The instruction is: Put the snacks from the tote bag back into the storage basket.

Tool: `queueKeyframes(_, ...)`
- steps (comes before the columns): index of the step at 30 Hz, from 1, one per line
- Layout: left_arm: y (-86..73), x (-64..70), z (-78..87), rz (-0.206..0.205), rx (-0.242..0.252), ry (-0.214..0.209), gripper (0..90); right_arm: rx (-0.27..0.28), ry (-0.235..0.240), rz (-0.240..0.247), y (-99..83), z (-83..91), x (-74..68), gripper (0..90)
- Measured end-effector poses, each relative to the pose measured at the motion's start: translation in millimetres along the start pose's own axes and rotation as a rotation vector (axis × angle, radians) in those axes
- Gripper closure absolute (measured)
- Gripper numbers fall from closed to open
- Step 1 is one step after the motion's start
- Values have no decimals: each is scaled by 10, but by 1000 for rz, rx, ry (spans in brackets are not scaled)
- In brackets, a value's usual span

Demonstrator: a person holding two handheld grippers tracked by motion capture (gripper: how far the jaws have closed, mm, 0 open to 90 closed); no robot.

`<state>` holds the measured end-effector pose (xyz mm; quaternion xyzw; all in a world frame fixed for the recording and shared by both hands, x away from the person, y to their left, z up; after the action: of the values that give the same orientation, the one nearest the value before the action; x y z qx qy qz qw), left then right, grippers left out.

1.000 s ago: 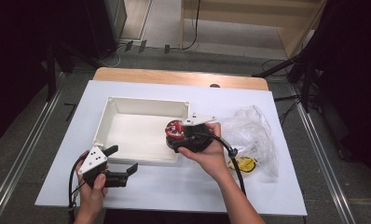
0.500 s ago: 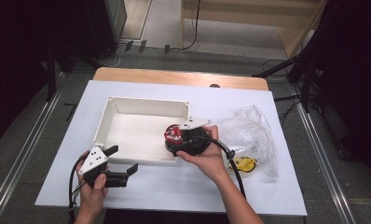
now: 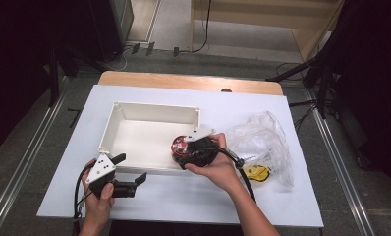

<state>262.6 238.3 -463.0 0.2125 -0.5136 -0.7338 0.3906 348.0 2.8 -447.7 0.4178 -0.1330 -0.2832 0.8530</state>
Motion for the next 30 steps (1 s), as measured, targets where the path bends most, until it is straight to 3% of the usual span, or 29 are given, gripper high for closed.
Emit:
queueKeyframes(7,2,-7,11,2,3,1,16,-12,-8,0,-11,-51,-23,252)
queueKeyframes(9,-2,-10,9,1,1,1,16,6,-8,-13,1,-33,1,245)
queueKeyframes(15,-9,1,-3,-1,-5,1,16,43,17,-53,27,78,76,212)
queueKeyframes(19,-10,13,-13,-6,-6,-2,16,84,1,-60,34,200,120,152)
queueKeyframes(30,-29,22,-33,-14,-15,8,16,156,-39,-95,-65,491,281,140)
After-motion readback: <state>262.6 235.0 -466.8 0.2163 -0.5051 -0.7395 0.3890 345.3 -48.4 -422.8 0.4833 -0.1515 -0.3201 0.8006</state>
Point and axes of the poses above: each handheld gripper's, and its own axes: z roughly backward along the jaws, y roughly out of its top, x roughly to its right, the point moved 4 cm from there along -z, roughly forward along the jaws, and after that the axes turned 3 degrees about x, right-handed, at the moved point
